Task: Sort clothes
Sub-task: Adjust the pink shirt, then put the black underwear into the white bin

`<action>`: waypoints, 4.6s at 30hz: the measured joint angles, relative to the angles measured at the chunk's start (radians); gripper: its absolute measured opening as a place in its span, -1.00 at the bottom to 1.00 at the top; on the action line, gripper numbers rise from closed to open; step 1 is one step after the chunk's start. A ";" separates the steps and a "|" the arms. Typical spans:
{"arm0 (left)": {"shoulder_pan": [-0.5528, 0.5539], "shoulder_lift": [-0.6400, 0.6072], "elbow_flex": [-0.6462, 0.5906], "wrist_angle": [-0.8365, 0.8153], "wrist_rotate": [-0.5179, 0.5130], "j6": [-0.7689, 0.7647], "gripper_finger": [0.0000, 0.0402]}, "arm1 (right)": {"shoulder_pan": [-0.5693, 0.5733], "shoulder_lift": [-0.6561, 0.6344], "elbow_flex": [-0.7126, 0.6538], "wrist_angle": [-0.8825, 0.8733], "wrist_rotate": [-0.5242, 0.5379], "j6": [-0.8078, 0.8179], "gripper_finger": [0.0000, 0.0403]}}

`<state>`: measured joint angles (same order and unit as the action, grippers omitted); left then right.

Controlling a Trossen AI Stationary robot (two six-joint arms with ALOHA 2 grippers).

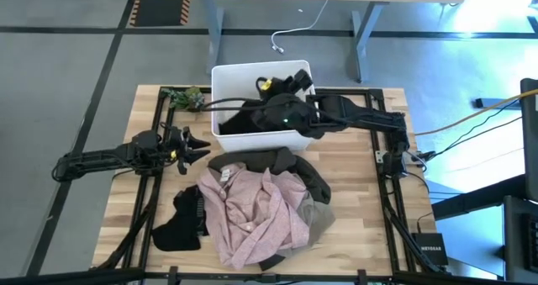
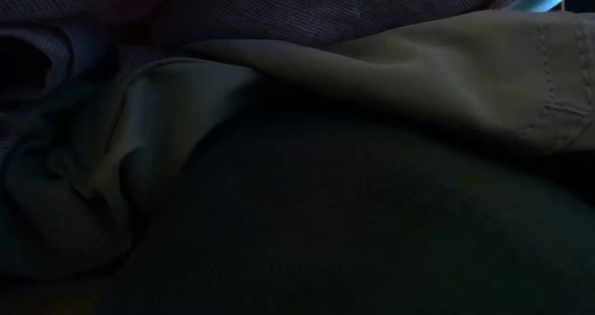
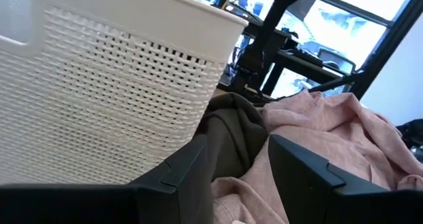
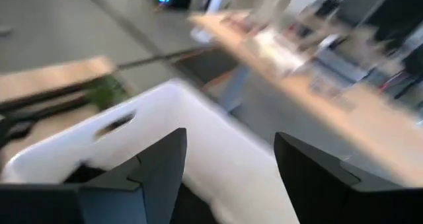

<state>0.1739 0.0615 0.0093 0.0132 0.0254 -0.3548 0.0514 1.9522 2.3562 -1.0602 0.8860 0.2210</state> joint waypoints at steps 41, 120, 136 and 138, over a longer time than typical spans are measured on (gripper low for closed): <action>0.000 0.000 0.000 -0.002 -0.003 -0.026 -0.22 | 0.407 0.266 -0.157 -0.475 -0.644 0.471 0.22; -0.019 0.000 0.000 -0.003 -0.007 0.021 -0.22 | 0.198 0.625 -0.323 1.184 -0.616 -0.115 -0.13; -0.019 0.000 0.000 -0.003 -0.007 0.001 -0.22 | 0.213 0.651 -0.150 1.196 -0.634 -0.178 -0.13; -0.019 0.000 0.000 -0.003 -0.007 -0.002 -0.22 | 0.216 0.660 -0.106 1.256 -0.631 -0.181 -0.13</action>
<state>0.1547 0.0614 0.0093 0.0103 0.0181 -0.3565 0.2675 2.6118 2.2499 0.1960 0.2547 0.0403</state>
